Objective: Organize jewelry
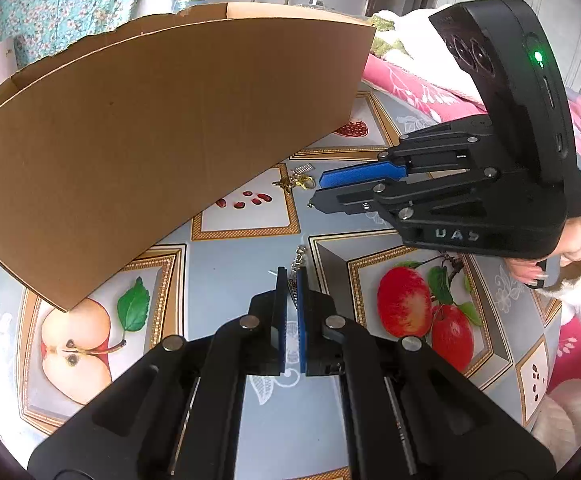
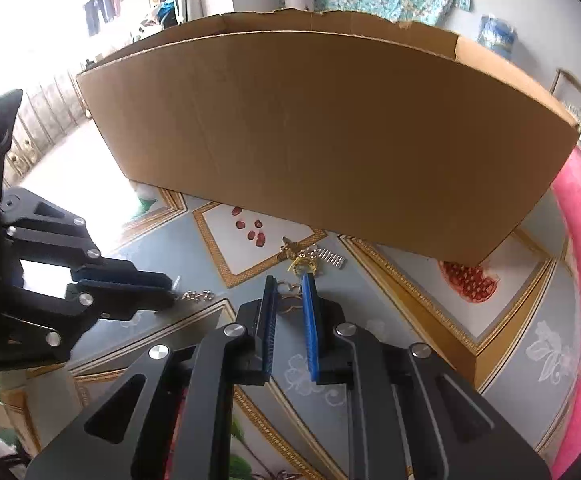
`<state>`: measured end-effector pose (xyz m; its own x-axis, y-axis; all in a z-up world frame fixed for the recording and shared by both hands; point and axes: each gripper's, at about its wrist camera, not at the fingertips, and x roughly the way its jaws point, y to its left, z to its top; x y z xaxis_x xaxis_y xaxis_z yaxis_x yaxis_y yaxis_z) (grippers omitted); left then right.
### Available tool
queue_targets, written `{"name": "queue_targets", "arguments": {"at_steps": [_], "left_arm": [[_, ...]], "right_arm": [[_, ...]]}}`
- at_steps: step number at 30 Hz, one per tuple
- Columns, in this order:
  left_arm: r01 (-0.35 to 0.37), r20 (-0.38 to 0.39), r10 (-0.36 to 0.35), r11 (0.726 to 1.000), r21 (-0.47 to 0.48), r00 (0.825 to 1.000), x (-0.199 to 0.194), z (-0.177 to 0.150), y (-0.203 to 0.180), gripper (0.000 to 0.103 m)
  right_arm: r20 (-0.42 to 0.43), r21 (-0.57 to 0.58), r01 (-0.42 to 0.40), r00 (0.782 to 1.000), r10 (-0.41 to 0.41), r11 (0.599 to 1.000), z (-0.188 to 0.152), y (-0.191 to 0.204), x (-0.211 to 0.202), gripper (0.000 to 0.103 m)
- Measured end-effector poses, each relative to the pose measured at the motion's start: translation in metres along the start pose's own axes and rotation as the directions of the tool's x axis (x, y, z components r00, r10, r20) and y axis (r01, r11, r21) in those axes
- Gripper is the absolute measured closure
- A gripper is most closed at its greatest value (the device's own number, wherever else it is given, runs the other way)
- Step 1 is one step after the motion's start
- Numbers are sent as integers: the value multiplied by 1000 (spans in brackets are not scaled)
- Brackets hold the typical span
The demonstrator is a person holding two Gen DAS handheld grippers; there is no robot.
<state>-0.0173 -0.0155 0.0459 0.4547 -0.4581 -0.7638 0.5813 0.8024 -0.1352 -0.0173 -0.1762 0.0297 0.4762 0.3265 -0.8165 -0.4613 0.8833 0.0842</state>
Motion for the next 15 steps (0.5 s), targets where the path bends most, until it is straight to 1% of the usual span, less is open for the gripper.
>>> {"name": "queue_targets", "arguments": {"at_steps": [3,4,5,8,10,11,13,14,15], "left_arm": [[1,0,-1,1000,-4,1000,0,0,0,99],[2,0,-2,1000,-6,1000,0,0,0,99],[2,0,-2,1000,-7,1000,-1,0,1,99],[7,-5,-8,1000,-12,1000,-2,-1,2,99],[1,-9,-1,1000,-8,1000,-3,-1,2,99],[3,-11,-3,1000,-7,1000,-3,-1,2,99],[2,-11,-2,1000,-5,1000,-4,-2,2,99],[3,-10,-3,1000,-7,1000,-4,-2,2,99],[3,-9,-3,1000,-10,1000,-4,-2,2,99]], "right_arm": [[-2,6,4,1000,-4,1000,-3,-3,-2,90],[11,15,0,1000,0,1000,-5,-3,-6,94],[18,32,-10,1000,10,999,-6,-5,-10,103],[40,74,-57,998,54,996,-5,-10,-26,103],[45,53,-34,998,32,998,-3,-9,-31,103],[29,33,-45,999,44,998,-3,-7,-30,103],[16,5,-42,999,42,999,-3,-1,-25,102],[5,-10,-51,999,51,999,-2,2,-21,99],[-1,-26,-50,999,50,998,-3,6,-17,91]]}}
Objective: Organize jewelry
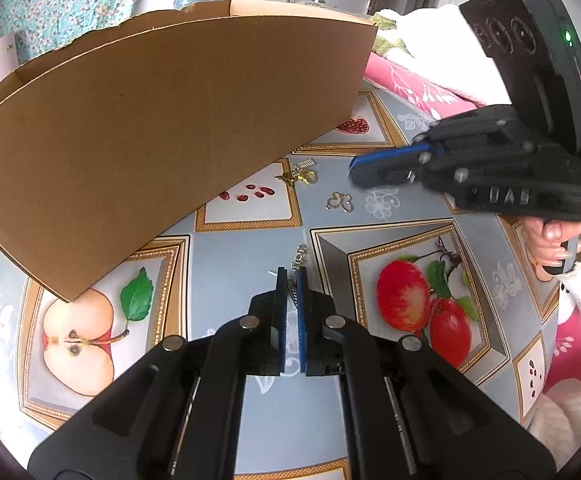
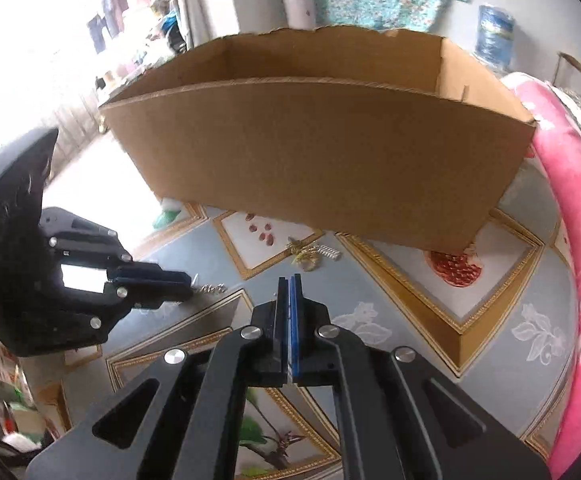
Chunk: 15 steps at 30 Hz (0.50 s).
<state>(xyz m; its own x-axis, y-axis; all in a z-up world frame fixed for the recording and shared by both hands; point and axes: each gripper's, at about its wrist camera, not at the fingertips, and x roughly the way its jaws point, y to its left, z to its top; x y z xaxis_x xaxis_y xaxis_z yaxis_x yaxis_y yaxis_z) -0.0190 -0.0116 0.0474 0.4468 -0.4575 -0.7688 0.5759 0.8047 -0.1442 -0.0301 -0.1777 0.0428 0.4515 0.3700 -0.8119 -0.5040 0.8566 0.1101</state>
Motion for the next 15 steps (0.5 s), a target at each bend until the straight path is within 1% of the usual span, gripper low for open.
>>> {"name": "queue_targets", "arguments": {"at_steps": [1,2,3,4,5,6,7,8,10,11,13,15], "left_arm": [[1,2,-1,1000,-6,1000,0,0,1,99],[4,3,-4,1000,-8,1000,0,0,1,99],[5,3,-5,1000,-8,1000,0,-1,1,99],[4,4,-4,1000,-6,1000,0,-1,0,99],[3,4,-3,1000,-3,1000,0,-1,0,99],[5,3,-5,1000,-2,1000,0,-1,-1,99],[9,3,-9,1000,-1,1000,0,-1,-1,99],[8,3,-8,1000,-1,1000,0,-1,-1,99],[10,5,-10,1000,-3,1000,0,-1,-1,99],[11,7,-11,1000,-6,1000,-1,-2,-1,99],[12,10,-12,1000,-11,1000,0,-1,0,99],[15,12,-15,1000,-17,1000,0,-2,1,99]], "right_arm": [[-9,-12,7,1000,-7,1000,-1,1,4,79],[-10,-24,22,1000,-23,999,0,3,7,55],[7,-37,33,999,-32,999,-1,5,8,49],[15,-48,26,1000,-25,999,-2,6,9,49],[3,-60,16,1000,-16,998,-3,8,14,59],[-21,-61,25,999,-26,998,-5,7,20,82],[5,-56,49,999,-48,997,-8,6,22,88],[10,-48,44,999,-44,998,-7,4,21,91],[3,-8,27,1000,-27,1000,-7,0,23,92],[3,-11,34,999,-34,999,-7,1,23,99],[11,-9,54,998,-54,998,-9,4,22,100],[18,16,49,999,-49,999,-11,3,21,100]]}}
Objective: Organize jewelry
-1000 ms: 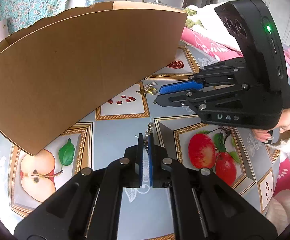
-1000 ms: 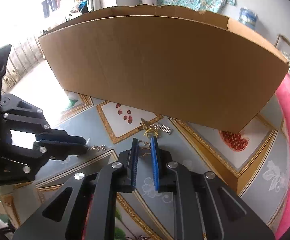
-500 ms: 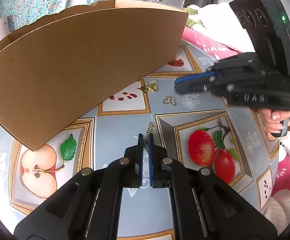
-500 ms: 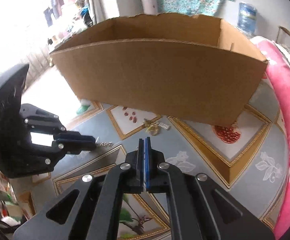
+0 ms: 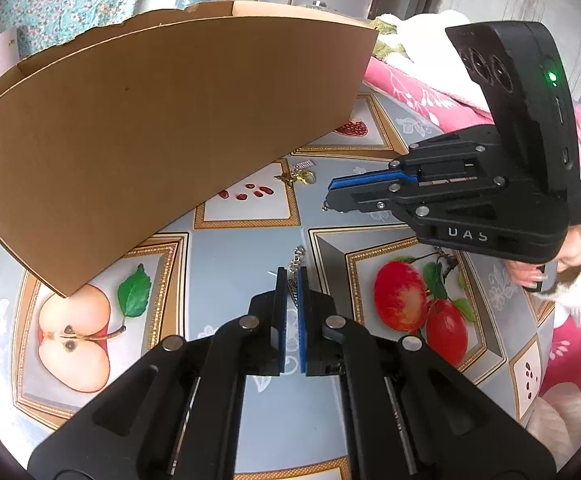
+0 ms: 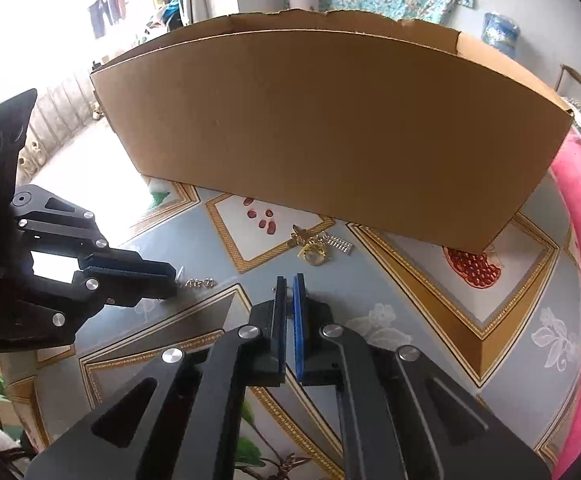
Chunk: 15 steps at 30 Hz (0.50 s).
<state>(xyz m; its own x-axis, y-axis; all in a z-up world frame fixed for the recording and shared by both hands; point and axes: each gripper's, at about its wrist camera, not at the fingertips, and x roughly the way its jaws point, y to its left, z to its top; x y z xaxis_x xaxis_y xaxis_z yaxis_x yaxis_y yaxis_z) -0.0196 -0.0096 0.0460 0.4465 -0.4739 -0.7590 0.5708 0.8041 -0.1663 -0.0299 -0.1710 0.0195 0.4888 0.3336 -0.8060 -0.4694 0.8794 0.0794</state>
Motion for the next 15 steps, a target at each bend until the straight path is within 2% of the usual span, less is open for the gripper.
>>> {"name": "queue_targets", "arguments": {"at_steps": [7,11,13,15], "left_arm": [[-1,2,1,1000,7,1000,-2,1,0,99],[3,10,-3,1000,-3,1000,-3,1,0,99],[6,12,-6,1000,-10,1000,-3,0,1,99],[10,10,-10,1000,-14,1000,-2,-1,1,99]], "right_arm": [[51,26,-24,998,23,999,6,-13,-29,100],[-4,-18,-51,999,51,999,2,-12,-29,100],[-21,-38,-39,999,38,999,-2,-12,-25,93],[-32,-40,-38,999,37,998,-4,-14,-21,71]]}}
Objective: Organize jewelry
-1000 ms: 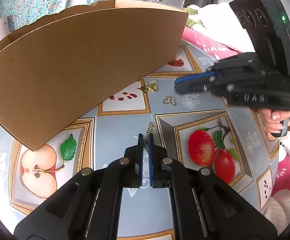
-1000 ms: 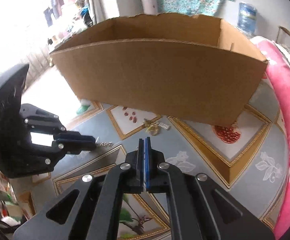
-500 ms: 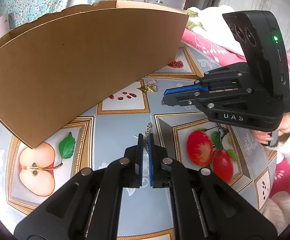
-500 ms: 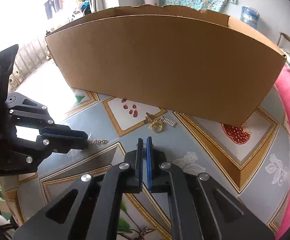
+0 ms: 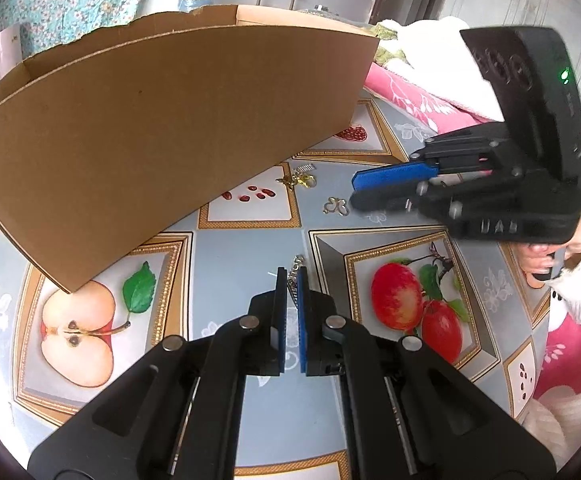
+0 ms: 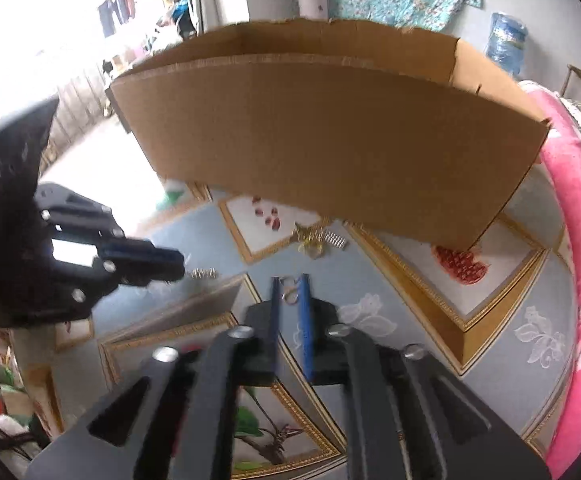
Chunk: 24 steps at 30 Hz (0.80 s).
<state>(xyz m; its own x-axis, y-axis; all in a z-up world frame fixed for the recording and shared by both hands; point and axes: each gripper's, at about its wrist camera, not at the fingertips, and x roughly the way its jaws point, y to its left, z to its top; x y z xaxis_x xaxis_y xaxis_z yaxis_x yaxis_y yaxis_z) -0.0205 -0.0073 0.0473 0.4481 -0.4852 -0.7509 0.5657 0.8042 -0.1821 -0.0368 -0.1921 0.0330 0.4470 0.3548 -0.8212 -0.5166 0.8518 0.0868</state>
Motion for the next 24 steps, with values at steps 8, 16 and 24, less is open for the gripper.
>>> {"name": "queue_targets", "arguments": {"at_steps": [8,16,24], "left_arm": [[-25,-1,25,999,38,1000,-1,1,-3,75],[-125,-16,129,982,140,992,7,5,-14,95],[-126,-6,127,984,130,992,4,1,-19,100]], "right_arm": [[8,-56,45,999,-45,997,-8,3,10,56],[27,-47,64,998,-62,997,-5,9,11,63],[18,8,68,998,-68,998,-2,21,7,101]]}}
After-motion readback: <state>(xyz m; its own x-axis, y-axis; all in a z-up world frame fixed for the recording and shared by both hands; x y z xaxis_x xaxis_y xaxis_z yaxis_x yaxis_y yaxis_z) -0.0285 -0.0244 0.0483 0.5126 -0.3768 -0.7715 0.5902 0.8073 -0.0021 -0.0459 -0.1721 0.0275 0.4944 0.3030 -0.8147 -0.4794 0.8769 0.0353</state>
